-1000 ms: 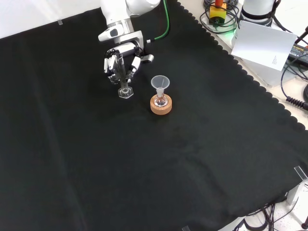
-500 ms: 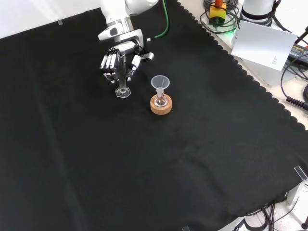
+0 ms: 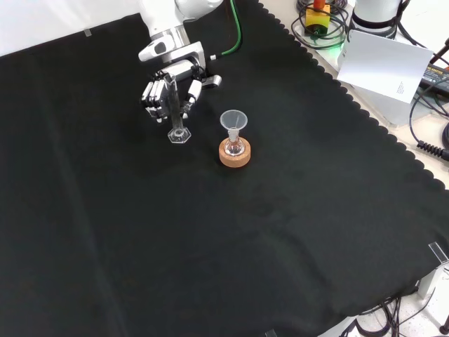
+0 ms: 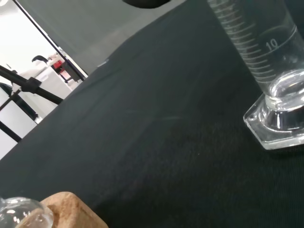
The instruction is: Put the graduated cylinder back on the table.
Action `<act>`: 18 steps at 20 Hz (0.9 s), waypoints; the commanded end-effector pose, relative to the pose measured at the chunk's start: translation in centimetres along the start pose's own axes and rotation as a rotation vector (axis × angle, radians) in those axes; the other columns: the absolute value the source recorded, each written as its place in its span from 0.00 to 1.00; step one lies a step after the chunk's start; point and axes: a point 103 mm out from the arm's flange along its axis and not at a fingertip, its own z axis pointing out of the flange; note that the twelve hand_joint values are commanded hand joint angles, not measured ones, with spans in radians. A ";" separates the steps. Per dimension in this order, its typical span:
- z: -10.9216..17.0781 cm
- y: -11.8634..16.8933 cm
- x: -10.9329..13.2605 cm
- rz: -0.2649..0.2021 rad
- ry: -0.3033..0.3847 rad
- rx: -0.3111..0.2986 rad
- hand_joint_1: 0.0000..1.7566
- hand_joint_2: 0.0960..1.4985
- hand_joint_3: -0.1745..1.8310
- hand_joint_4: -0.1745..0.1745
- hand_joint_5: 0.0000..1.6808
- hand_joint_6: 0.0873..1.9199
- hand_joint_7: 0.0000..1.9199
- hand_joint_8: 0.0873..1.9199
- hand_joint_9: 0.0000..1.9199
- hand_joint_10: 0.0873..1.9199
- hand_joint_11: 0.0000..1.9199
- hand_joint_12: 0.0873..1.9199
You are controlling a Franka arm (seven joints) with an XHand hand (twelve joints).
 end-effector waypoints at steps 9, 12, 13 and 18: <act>-2.0 0.3 0.5 0.022 -0.003 -0.013 0.52 0.61 0.00 0.28 0.25 0.35 0.28 0.36 0.50 0.00 0.21 0.67; -3.1 0.2 0.6 0.027 -0.016 -0.023 0.50 0.59 0.00 0.28 0.23 0.34 0.25 0.36 0.47 0.00 0.18 0.68; -3.7 0.2 0.8 0.028 -0.015 -0.024 0.49 0.58 0.00 0.27 0.21 0.33 0.23 0.37 0.46 0.00 0.17 0.69; -6.4 0.0 1.9 0.044 -0.026 0.000 0.43 0.54 0.00 0.22 0.14 0.16 0.07 0.37 0.33 0.00 0.04 0.75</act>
